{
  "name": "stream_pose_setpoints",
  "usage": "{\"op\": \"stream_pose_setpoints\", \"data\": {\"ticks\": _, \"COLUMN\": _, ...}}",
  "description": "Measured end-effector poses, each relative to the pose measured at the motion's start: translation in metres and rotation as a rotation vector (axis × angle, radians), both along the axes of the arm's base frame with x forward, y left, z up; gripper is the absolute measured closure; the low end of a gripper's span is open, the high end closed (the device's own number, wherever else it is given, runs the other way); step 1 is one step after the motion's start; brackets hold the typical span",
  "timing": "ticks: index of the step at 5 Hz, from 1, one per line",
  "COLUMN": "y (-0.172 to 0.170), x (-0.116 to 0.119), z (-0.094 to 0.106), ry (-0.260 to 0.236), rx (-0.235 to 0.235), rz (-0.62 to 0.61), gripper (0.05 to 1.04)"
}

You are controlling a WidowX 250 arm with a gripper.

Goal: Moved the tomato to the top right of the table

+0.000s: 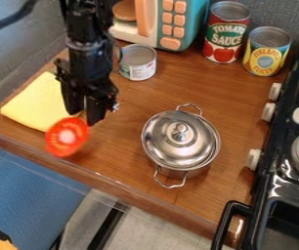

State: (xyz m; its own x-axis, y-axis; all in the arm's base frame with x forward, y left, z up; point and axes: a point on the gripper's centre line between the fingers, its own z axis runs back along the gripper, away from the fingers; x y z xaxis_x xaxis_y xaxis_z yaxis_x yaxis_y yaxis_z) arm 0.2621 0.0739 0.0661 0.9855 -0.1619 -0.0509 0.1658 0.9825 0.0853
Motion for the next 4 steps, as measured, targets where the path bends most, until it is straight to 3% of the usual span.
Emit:
{"op": "stream_pose_setpoints", "data": {"ticks": 1, "y": -0.009, "x": -0.002, "z": 0.014, "ry": -0.028, "rx": -0.049, "rz": -0.014, "gripper": 0.108}}
{"op": "stream_pose_setpoints", "data": {"ticks": 2, "y": -0.014, "x": -0.004, "z": 0.020, "ry": -0.030, "rx": -0.079, "rz": -0.022, "gripper": 0.077}}
{"op": "stream_pose_setpoints", "data": {"ticks": 4, "y": 0.001, "x": -0.014, "z": 0.008, "ry": -0.015, "rx": 0.006, "rz": -0.018, "gripper": 0.083}}
